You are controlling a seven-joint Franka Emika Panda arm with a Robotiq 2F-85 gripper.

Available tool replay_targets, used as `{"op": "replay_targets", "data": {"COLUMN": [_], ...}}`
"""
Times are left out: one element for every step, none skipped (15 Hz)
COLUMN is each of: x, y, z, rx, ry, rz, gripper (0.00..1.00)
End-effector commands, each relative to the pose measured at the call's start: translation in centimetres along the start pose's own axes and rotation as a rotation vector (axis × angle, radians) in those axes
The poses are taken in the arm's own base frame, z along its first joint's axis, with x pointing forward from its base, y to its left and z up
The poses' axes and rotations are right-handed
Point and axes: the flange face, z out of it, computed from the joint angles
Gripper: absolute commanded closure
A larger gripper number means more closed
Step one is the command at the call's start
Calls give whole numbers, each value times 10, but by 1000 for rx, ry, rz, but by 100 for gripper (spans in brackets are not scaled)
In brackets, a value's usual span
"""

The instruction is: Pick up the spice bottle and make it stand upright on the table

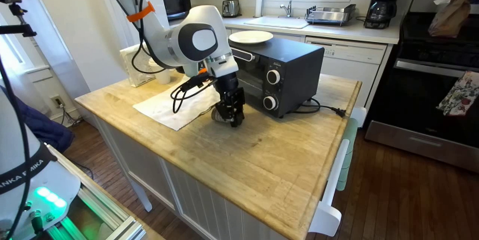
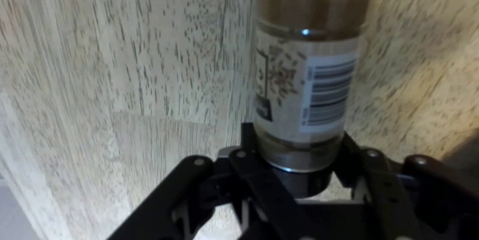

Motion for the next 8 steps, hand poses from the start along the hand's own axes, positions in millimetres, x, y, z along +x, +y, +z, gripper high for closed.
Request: {"op": "replay_targets", "data": {"x": [-1,-1,-2,-4,-8,-13,-18,-23], "y": [7,7,6,6,5,3,1,0], "z": [-16,-19,-22,-26,-30,-30,-32,-34], "rx": [-7,-13,-16,-16,-13,-14,-13,-12], "ry": [125,169,211,252,290,333,374,411], "rz": [15,21,29,40,50,60,67,76], "gripper": [75,75,75,75,75,75,75,75]}}
